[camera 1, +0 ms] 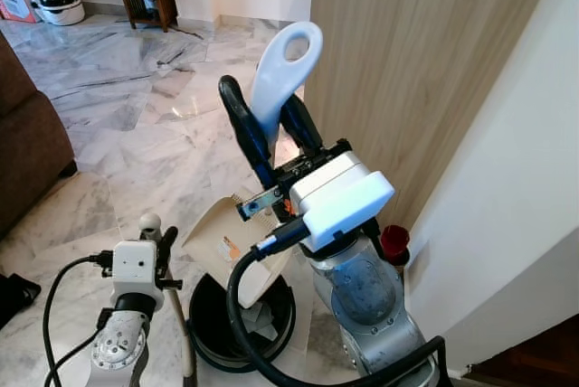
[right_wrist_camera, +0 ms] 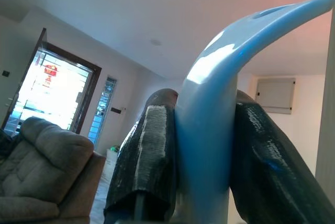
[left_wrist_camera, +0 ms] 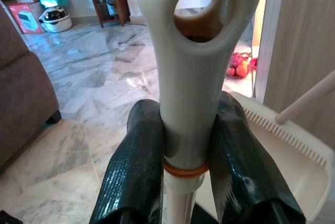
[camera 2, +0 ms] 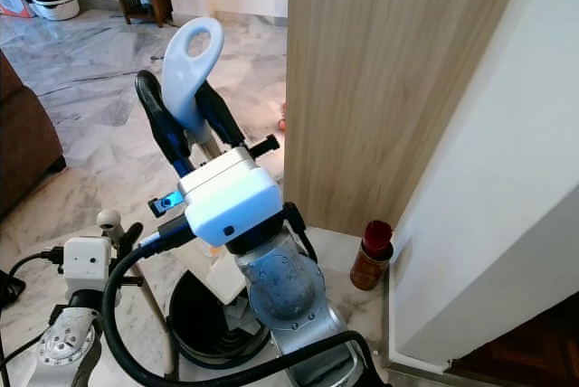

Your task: Sweep floor

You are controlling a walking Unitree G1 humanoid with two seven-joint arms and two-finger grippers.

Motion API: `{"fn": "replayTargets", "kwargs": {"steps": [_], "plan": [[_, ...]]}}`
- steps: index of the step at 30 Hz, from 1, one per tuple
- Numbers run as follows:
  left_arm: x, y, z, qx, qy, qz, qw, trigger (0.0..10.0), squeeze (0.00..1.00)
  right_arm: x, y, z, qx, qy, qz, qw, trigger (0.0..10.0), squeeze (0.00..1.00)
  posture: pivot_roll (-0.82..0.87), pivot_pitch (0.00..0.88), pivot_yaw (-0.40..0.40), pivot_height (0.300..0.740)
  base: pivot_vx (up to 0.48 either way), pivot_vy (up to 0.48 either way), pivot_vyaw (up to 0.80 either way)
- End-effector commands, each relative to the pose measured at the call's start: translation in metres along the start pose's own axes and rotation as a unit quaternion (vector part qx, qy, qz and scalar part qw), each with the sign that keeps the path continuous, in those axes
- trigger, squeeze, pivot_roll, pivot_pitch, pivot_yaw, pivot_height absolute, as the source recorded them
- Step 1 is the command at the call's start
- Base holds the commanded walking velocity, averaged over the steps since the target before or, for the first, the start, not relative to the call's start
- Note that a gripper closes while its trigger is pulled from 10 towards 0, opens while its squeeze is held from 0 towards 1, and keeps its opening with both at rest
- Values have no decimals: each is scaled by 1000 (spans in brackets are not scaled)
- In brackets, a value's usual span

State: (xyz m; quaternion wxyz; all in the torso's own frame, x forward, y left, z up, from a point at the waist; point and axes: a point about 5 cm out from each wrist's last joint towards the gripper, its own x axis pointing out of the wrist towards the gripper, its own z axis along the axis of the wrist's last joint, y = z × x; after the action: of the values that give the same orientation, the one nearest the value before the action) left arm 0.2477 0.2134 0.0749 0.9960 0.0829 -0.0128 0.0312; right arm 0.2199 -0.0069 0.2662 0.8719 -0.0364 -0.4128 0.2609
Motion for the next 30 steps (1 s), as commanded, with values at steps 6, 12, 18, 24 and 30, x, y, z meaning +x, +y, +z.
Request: {"fn": "replayTargets", "kwargs": {"steps": [6, 12, 18, 24, 30], "plan": [[5, 1, 11, 15, -28, -5, 999, 10000, 0, 4, -2, 12, -22, -42, -7, 999, 10000, 0, 202, 39, 7, 740, 0, 0, 0], [4, 1, 11, 14, -27, -5, 1000, 10000, 0, 3, -6, 8, -27, -32, -19, 999, 10000, 0, 201, 43, 5, 740, 0, 0, 0], [3, 0, 10, 13, -25, -8, 1000, 10000, 0, 2, -34, -5, -103, -6, -52, 993, 10000, 0, 196, 47, 5, 740, 0, 0, 0], [3, -1, 10, 12, -24, -9, 1000, 10000, 0, -8, -63, -24, -165, 35, -82, 982, 10000, 0, 193, 47, 5, 740, 0, 0, 0], [3, -2, 9, 10, -23, -10, 1000, 10000, 0, -23, -77, -41, -184, 79, -99, 975, 10000, 0, 191, 49, 3, 740, 0, 0, 0]]}}
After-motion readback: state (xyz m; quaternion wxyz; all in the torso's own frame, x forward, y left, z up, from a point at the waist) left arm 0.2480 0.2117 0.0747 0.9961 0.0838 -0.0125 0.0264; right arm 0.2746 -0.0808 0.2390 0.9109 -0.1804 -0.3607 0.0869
